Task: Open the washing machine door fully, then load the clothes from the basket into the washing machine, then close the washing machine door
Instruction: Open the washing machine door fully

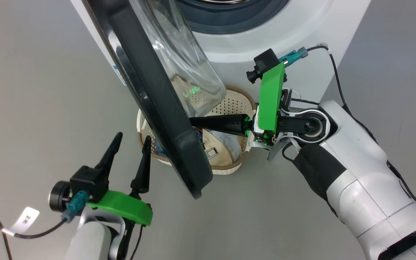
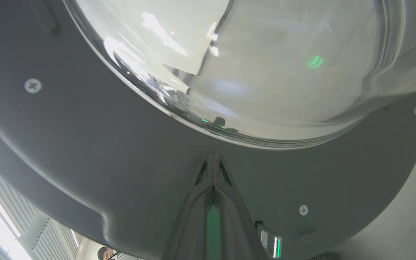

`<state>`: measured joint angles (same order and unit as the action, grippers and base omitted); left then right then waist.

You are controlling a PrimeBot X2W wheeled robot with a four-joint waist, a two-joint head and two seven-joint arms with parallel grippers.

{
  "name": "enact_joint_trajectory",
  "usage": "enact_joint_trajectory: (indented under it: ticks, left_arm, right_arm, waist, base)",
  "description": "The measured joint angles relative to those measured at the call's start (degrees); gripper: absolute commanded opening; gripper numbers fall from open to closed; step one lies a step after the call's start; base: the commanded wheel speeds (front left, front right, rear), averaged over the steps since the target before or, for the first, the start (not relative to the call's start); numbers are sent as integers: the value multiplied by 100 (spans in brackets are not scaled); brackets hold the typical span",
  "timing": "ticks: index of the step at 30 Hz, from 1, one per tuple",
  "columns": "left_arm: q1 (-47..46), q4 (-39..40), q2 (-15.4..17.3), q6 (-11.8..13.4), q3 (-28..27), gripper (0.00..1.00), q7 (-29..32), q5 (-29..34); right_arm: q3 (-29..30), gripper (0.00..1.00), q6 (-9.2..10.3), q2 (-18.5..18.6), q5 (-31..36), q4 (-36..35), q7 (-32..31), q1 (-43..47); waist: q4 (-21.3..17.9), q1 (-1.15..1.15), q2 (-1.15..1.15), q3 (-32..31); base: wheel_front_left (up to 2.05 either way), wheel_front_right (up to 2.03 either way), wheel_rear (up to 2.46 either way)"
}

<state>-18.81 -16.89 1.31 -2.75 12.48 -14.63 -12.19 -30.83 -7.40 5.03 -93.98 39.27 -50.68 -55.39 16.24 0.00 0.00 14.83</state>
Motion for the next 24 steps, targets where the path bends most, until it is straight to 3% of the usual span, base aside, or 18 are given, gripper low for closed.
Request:
enact_joint_trajectory:
  ticks: [13,22,24]
  left_arm:
    - [2,-3,0,4,-112,100,0,-14]
    - [142,23,104,-3,-519,100,0,91]
    - [261,37,127,-3,-581,100,0,91]
  right_arm:
    - [-177,0,0,123,-175,-56,565,0]
    - [126,0,0,1163,447,-1481,2029,887]
    - [356,0,0,1336,815,-1755,2736,1182]
  waist:
    - [-134,0,0,-71]
    - [-410,0,0,-269]
    - [-474,0,0,-313]
  base:
    - [0,0,0]
    - [0,0,0]
    - [0,0,0]
